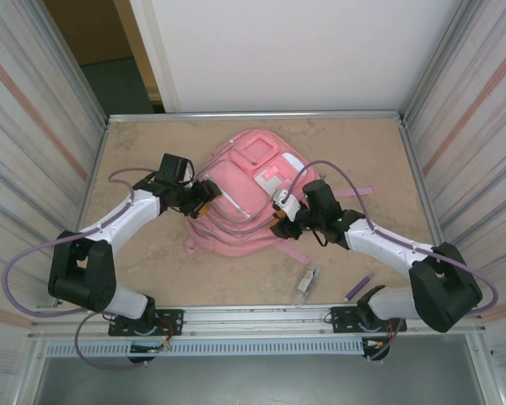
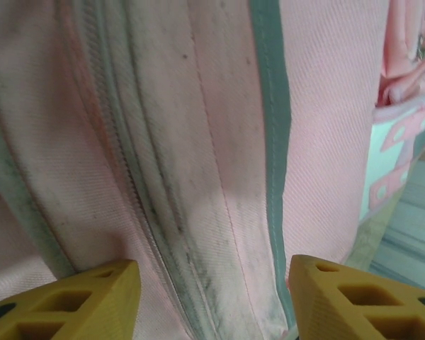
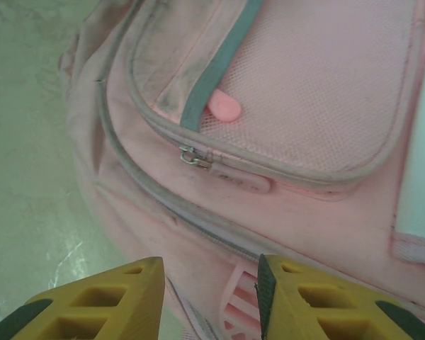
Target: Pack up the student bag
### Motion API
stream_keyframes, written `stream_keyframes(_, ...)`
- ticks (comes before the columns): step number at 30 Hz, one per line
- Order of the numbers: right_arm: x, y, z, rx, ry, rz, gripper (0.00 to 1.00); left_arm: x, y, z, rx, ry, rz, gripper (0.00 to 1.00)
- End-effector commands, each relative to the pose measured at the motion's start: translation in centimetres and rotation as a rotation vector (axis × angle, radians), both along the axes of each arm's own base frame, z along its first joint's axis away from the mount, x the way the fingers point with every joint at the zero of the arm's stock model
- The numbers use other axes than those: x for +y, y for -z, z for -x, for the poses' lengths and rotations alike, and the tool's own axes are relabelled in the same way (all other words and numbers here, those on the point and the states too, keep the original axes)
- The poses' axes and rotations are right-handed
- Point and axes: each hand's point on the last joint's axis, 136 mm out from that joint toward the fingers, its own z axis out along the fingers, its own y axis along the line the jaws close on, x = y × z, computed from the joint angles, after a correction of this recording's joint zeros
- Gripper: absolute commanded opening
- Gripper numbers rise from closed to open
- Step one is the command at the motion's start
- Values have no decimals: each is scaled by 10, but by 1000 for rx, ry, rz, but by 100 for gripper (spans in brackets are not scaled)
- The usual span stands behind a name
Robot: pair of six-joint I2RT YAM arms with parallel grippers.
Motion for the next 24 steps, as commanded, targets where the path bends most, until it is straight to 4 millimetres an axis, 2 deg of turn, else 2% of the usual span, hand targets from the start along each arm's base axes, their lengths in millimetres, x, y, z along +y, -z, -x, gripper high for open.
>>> stream_keyframes(1,10,-6,-6,-46,-63,12,39,2,-3,-10,-34,-66,6,52)
stream_keyframes(3,13,-1,-9,-78,-82,11,39,-6,-4,-14,-19,-56,47,42)
stream_keyframes(5,21,0,2,-101,-192,-43,41,-15,-7,-13,10,-76,124,23)
stream_keyframes(6,24,-1,5,-111,-231,-55,41,-18,-12,-13,12,-91,157,17)
stream_keyframes(9,26,4,-10,-141,-207,-37,42,-21,-30,-8,-13,-111,203,1)
stream_keyframes(14,20,18,-30,-142,-157,-48,44,-23,-51,3,-45,-61,203,0)
stream_keyframes(20,26,32,-30,-147,-180,-53,47,-43,-59,8,-38,-1,295,0)
stream_keyframes(24,31,39,-25,-150,-196,-10,47,-49,-62,11,-27,21,310,0)
